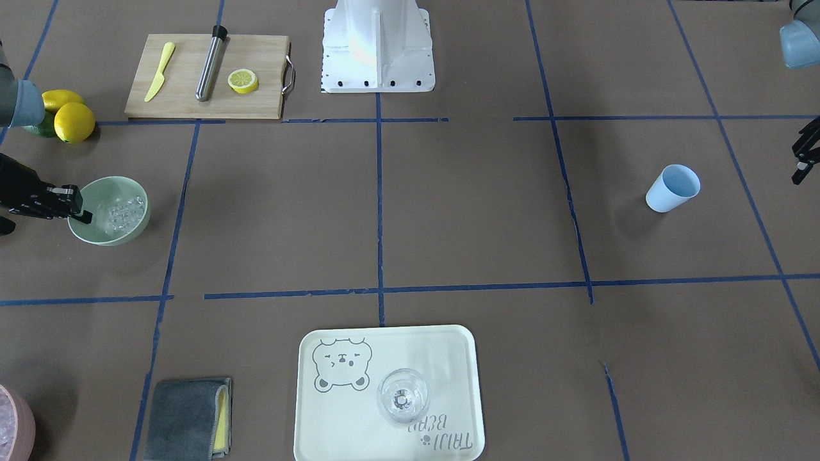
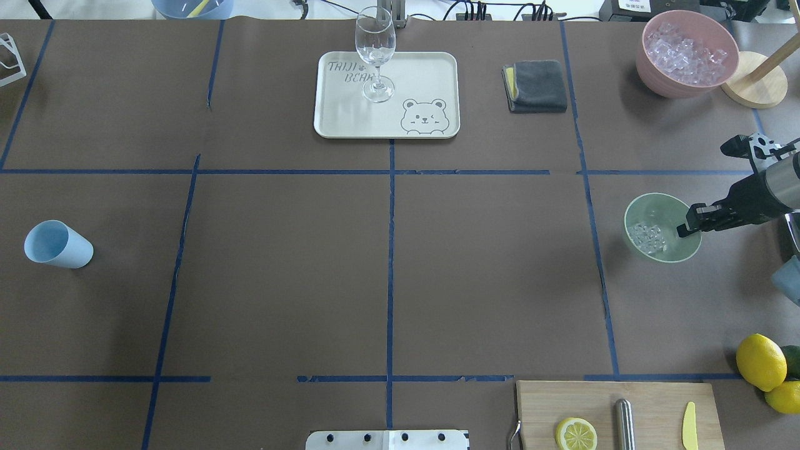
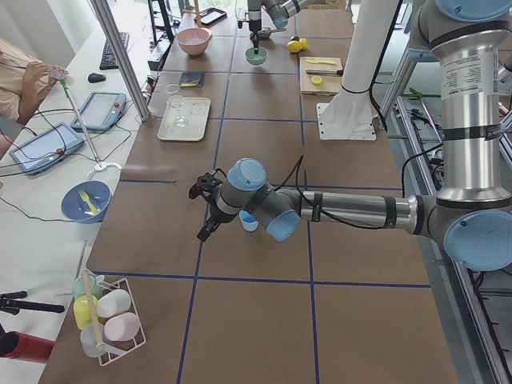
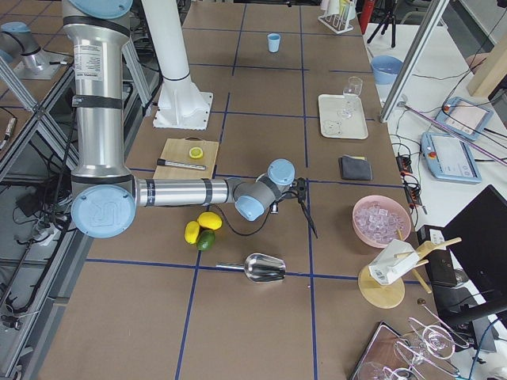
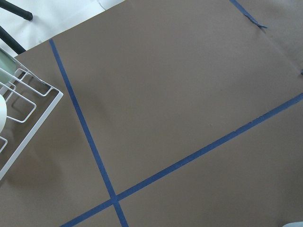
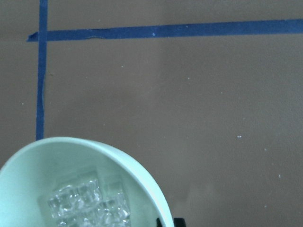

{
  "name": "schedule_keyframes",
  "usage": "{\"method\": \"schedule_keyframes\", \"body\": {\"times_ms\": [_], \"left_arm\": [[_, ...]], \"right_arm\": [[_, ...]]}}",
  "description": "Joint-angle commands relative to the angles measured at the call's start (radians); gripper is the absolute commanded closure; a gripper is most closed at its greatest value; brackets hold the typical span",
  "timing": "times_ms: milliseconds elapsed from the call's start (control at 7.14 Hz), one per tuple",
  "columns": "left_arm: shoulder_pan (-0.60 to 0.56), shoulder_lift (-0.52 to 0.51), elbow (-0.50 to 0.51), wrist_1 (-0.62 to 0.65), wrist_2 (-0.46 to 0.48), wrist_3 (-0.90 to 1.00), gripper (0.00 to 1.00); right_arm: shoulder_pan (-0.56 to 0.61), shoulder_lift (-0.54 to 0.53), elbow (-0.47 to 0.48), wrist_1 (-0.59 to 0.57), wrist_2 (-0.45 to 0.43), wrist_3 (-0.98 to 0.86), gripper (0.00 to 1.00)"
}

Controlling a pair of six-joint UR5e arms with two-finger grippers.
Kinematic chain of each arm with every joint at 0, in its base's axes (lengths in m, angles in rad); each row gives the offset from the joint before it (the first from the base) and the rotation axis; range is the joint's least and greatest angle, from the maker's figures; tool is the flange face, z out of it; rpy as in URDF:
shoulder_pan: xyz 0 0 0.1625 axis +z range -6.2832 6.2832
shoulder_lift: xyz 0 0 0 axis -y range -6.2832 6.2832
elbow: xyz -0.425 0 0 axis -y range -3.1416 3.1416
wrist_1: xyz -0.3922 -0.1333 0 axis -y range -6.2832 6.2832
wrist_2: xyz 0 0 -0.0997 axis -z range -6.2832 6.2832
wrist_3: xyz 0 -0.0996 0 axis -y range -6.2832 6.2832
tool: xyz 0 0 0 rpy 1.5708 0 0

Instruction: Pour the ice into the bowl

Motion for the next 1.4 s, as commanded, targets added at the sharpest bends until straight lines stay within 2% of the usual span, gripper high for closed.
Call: {"method": "schedule_keyframes", "body": {"times_ms": [0, 140, 420, 700, 840, 1121, 1261], "left_arm": [[0.000, 0.001, -0.005, 0.000, 0.000, 0.000, 0.00], [-0.002, 0.001, -0.007, 0.000, 0.000, 0.000, 0.00], [-0.002, 0.001, -0.005, 0.000, 0.002, 0.000, 0.00], [0.000, 0.002, -0.002, 0.000, 0.002, 0.000, 0.00], [0.000, 0.001, 0.004, 0.002, 0.003, 0.000, 0.00], [-0.014, -0.013, 0.015, 0.071, -0.003, -0.020, 0.00], [-0.046, -0.060, 0.013, 0.206, -0.008, -0.008, 0.00]], "right_arm": [[-0.012, 0.000, -0.001, 0.001, 0.000, -0.008, 0.39], [-0.012, 0.000, 0.002, 0.002, 0.001, -0.003, 0.00], [-0.004, -0.009, 0.042, 0.001, 0.027, -0.005, 0.00], [0.141, -0.010, 0.052, -0.010, 0.158, -0.009, 0.00], [0.192, -0.012, 0.047, -0.012, 0.179, -0.015, 0.00], [0.240, -0.018, 0.024, -0.021, 0.159, -0.053, 0.00], [0.269, -0.020, 0.019, -0.080, 0.121, -0.157, 0.00]]}}
